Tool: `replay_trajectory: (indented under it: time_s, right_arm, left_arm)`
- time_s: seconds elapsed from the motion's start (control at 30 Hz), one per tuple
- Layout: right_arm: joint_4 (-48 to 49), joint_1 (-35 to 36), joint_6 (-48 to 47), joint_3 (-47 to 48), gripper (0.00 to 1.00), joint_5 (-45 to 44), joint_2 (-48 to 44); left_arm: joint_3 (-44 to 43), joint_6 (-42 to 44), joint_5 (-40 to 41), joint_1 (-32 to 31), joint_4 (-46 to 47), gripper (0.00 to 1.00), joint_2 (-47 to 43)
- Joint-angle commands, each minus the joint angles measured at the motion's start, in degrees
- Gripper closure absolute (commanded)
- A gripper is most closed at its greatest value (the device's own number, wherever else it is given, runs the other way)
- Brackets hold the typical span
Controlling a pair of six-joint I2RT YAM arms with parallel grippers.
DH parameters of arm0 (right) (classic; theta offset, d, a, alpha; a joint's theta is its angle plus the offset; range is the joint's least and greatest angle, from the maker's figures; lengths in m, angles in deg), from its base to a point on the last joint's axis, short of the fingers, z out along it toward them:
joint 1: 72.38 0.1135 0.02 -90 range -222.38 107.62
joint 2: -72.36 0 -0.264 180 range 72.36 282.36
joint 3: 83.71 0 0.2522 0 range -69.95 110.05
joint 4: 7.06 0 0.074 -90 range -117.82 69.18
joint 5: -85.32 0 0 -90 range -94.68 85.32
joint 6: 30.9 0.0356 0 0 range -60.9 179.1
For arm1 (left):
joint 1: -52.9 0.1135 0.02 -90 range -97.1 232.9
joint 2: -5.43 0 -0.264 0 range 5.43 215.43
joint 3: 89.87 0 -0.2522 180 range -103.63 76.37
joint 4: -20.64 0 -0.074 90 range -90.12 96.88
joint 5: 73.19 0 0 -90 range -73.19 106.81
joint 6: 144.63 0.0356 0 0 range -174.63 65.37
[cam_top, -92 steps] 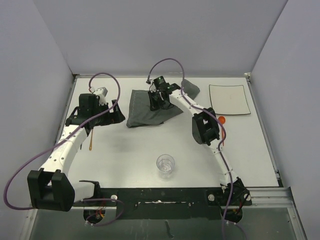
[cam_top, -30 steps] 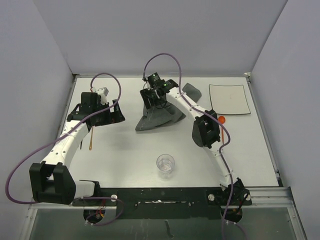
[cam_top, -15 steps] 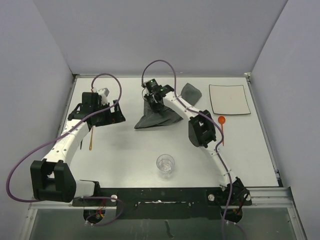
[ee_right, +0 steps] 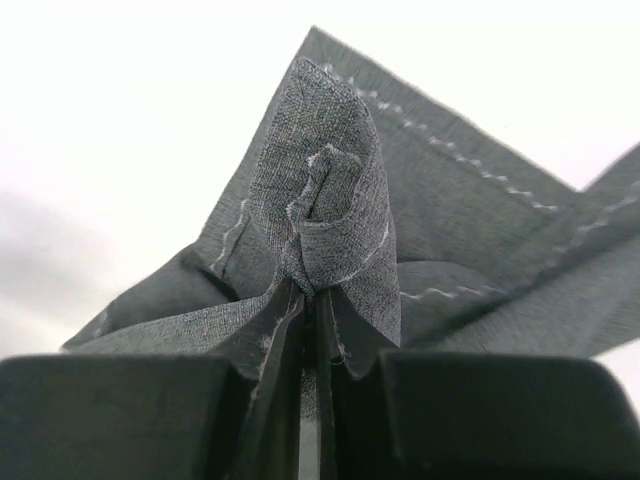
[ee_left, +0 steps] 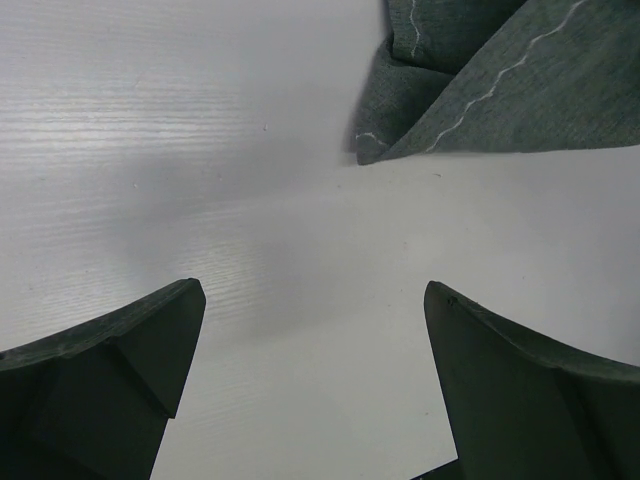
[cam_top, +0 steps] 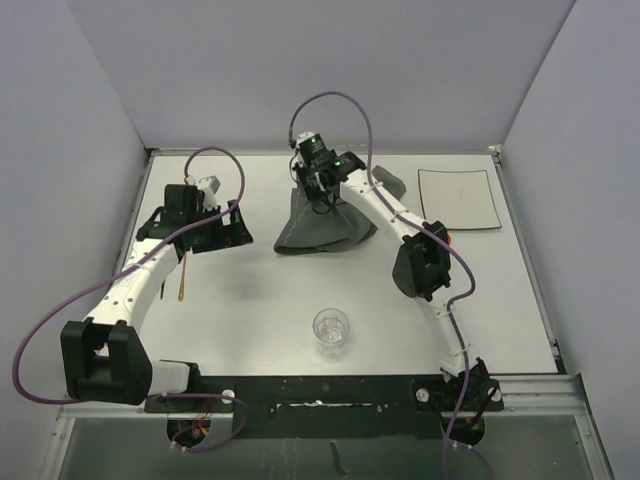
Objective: Set the dinner table for one person
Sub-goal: Flatten out the napkin at the center of the board.
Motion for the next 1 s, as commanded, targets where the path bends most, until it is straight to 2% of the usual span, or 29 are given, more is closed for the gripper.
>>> replay_trajectory:
  time_s: [0.0,0.27,0.57,0.67,0.77,0.97]
  right_arm:
    - [2.0,-0.3,1.0,0.8,1.00,-1.7,-11.3]
    - [1.6,-0.2,2.4,0.2,1.00,-0.4,-16.7]
    - [1.8,0.0,2.9,0.0,1.00,0.2,-20.6]
    - [2.3,0.0,3.0,-0.2,1.00,-0.1,-22.1]
    - [2.4,0.0,3.0,-0.2,1.00,-0.1,-23.4]
    - [1.7,-0.1,2.6,0.0,1.00,-0.8,-24.6]
  left_arm:
    - [-2.3,-0.4,-1.2,-1.1,1.5,0.07,0.1]
    - [-1.9,-4.1,3.2,-8.6,1.9,0.06,0.8]
    - [-1.6,-6.3,4.0,-9.0,3.1,0.07,0.9]
    - [0.2,-9.3,5.9,-10.5,6.0,0.05,1.0]
    - [2.3,-11.6,10.9,-14.8,10.6,0.02,2.0]
    - [2.3,-12.9,17.9,-21.9,22.8,0.02,9.7]
